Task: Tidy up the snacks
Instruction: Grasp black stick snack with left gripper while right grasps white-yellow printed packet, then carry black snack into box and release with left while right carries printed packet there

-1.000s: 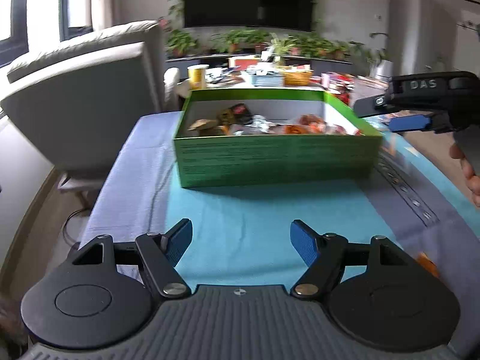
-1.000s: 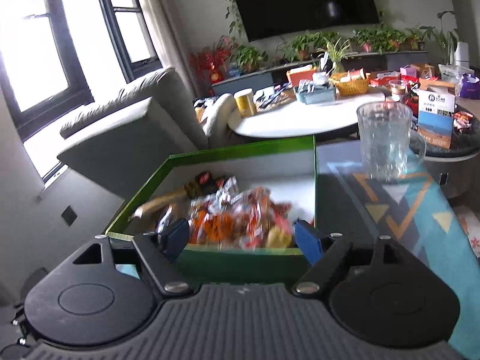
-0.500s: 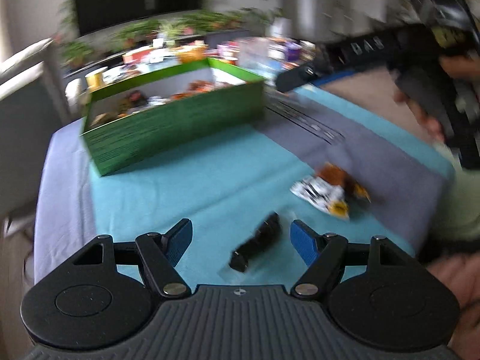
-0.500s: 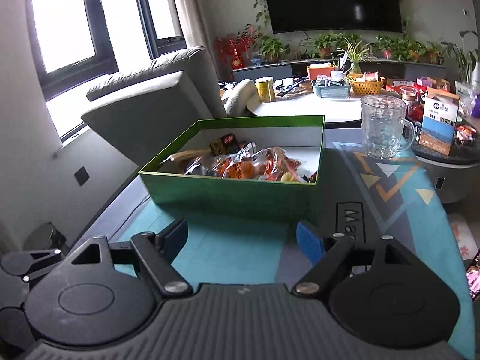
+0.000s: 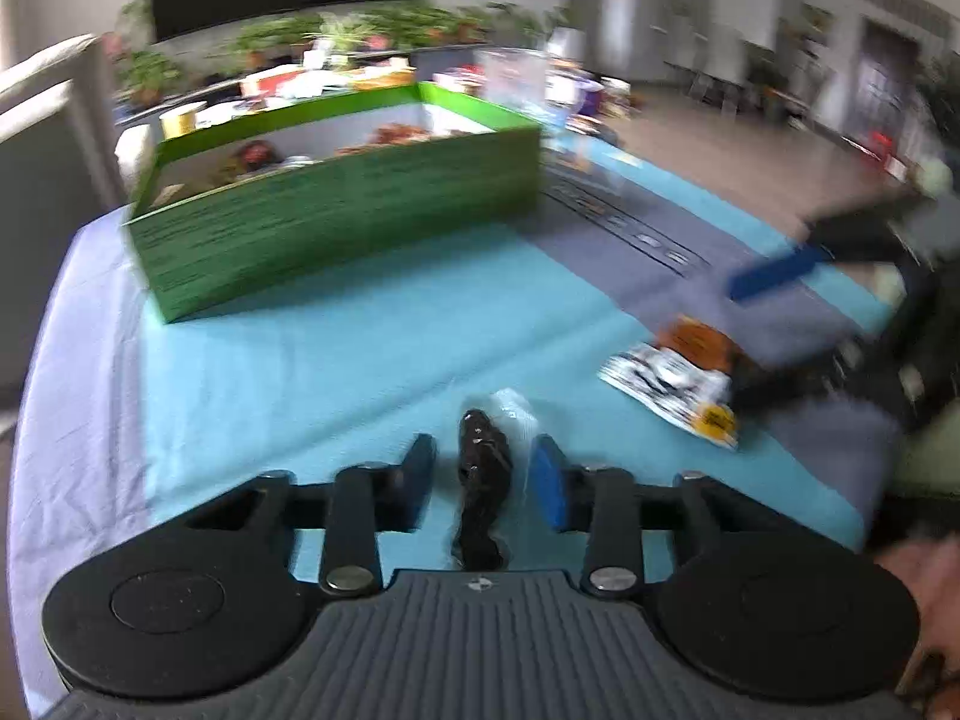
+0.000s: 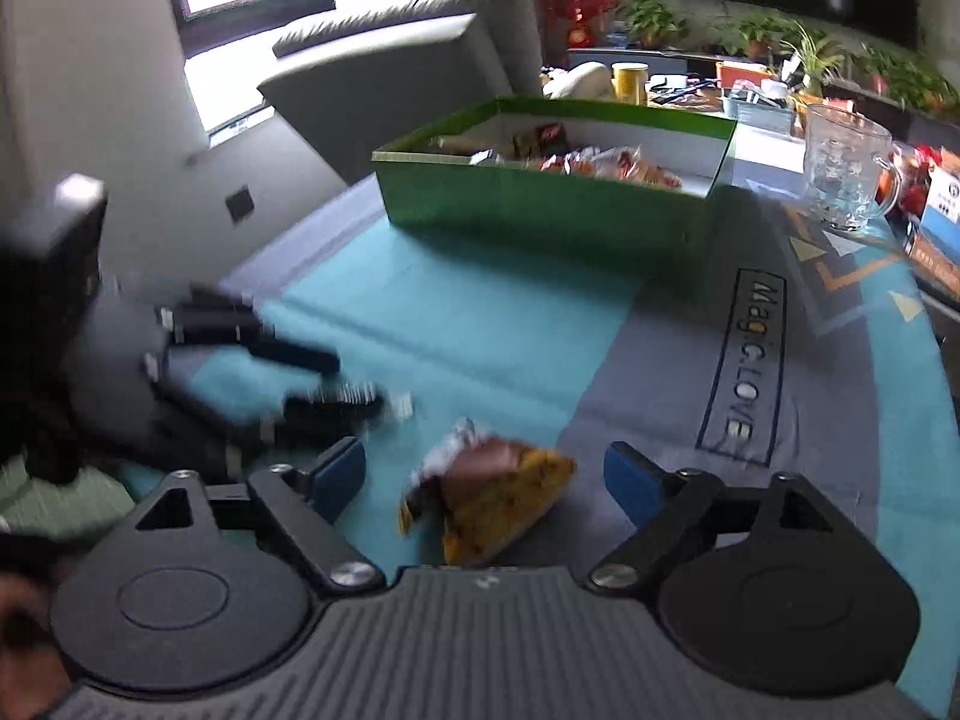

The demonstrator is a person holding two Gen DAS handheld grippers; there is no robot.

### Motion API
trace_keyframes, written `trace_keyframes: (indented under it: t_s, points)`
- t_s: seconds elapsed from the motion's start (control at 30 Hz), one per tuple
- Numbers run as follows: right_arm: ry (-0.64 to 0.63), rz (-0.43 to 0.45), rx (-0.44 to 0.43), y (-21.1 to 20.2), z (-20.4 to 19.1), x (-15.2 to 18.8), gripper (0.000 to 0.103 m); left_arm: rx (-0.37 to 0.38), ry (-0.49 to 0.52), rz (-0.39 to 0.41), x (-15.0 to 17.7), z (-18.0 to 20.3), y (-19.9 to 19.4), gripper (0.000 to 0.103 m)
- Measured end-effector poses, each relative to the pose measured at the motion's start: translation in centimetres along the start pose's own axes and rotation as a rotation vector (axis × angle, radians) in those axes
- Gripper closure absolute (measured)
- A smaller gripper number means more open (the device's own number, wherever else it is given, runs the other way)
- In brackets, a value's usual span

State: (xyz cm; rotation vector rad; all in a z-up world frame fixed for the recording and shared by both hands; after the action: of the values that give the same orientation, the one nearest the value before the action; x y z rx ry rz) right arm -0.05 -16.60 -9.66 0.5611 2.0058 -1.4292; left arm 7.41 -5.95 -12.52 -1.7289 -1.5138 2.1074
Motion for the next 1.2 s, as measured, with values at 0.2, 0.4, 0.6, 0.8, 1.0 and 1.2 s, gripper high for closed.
trace_keyframes:
  t_s: [0.2, 0.4, 0.6, 0.8, 1.0, 1.2]
  points:
    - [0.067, -0.024, 0.019, 1.5, -0.8, 0.5, 0.012, -0.118, -0.163, 0.001, 0.1, -2.7, -0.2, 0.074]
    - [0.109, 0.009, 0.111, 2.4, -1.8, 1.1, 0.014, -0.197, -0.255, 0.022, 0.3, -4.3, -0.7, 0.074]
    - [0.078, 0.016, 0.121, 2.1, -1.2, 0.5, 0.053, -0.221, -0.247, 0.041, -0.3, -4.7, -1.5, 0.074]
    - [0.088, 0.072, 0.092, 1.5, -0.8, -1.4, 0.054, -0.241, -0.246, 0.064, -1.6, -5.7, -2.0, 0.074]
    - [0.138, 0.129, 0.081, 1.6, 0.3, -4.6, 0.054, -0.255, -0.246, 0.106, -3.9, -6.8, -2.3, 0.074]
    - [0.15, 0.206, 0.065, 1.9, 1.0, -8.6, 0.054, -0.272, -0.251, 0.145, -6.3, -8.0, -2.2, 0.073]
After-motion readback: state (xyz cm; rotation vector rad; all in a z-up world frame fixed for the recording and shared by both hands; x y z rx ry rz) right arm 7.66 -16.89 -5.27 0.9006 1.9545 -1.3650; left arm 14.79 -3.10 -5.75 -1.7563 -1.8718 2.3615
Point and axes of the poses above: each gripper's, at about its wrist camera, not at the fingertips, and y roughly the way its jaws point, z to its right, x to its underside, the point moved 10 cm from there along y, roughly the way its jaws point, and after that the axes turned 10 degrees about y, right-handed, at the moved point
